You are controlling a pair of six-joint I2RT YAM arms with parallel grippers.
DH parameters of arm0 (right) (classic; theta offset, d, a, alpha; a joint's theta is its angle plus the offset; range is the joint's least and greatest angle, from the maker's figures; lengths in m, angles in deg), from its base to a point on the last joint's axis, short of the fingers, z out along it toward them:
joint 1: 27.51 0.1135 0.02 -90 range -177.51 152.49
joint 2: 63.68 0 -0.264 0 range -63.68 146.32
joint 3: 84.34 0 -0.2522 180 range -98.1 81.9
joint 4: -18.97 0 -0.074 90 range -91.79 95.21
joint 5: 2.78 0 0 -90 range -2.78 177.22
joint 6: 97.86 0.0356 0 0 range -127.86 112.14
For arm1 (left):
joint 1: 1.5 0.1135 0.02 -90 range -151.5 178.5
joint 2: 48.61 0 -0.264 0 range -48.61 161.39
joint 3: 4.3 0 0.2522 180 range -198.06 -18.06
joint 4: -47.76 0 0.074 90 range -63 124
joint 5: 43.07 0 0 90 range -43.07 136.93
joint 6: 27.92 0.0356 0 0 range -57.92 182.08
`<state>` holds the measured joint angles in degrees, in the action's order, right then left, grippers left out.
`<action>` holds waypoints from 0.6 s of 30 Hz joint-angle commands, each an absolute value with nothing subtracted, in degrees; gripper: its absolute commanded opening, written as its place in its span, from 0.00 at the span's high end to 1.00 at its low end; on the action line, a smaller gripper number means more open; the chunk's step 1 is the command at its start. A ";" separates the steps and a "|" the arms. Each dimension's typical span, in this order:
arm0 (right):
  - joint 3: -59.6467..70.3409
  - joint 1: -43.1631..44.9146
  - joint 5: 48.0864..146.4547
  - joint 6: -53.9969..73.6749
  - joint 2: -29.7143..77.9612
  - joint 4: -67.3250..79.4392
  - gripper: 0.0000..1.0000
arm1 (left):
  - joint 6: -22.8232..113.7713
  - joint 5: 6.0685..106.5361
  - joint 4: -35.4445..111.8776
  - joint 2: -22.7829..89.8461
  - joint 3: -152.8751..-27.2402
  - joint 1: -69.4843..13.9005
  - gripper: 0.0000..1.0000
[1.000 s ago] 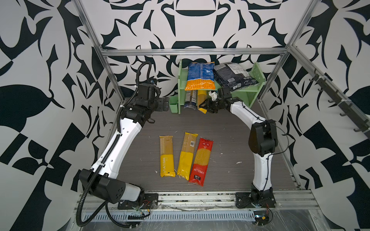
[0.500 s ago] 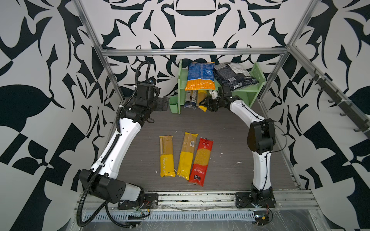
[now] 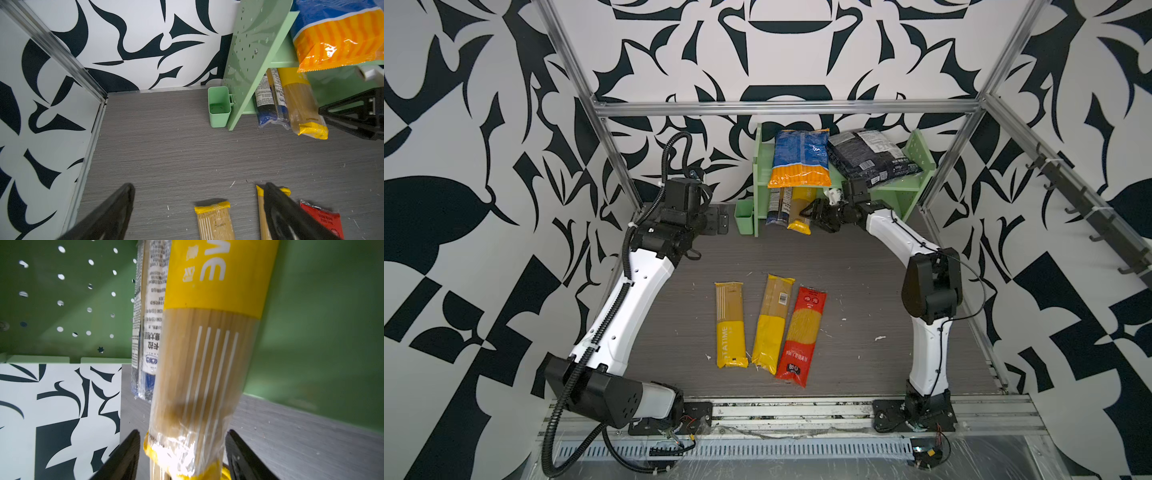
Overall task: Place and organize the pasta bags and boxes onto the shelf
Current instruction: 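Lower the yellow pack onto the shelf's lower tier beside the clear pack, then open the right gripper and draw it back from the shelf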
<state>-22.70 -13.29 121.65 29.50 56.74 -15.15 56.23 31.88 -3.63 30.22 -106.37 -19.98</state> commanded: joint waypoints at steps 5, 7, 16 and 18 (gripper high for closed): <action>-17.37 -14.32 119.48 29.14 48.03 -12.03 0.32 | 55.95 33.52 -4.13 27.09 -104.49 -19.18 0.01; -15.36 -14.19 119.13 29.10 46.50 -11.68 0.32 | 55.98 33.98 -4.03 26.61 -104.12 -19.23 0.01; -7.41 -13.27 117.00 28.43 40.03 -12.06 0.08 | 55.09 35.72 -4.19 24.87 -102.23 -19.20 0.01; -4.97 -13.01 116.75 28.42 38.48 -11.31 0.08 | 54.75 36.16 -4.13 24.86 -101.57 -19.17 0.01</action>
<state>-6.43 -13.46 118.29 30.31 44.66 -13.95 55.80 34.79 -3.59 26.13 -102.70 -19.44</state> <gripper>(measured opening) 0.919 0.992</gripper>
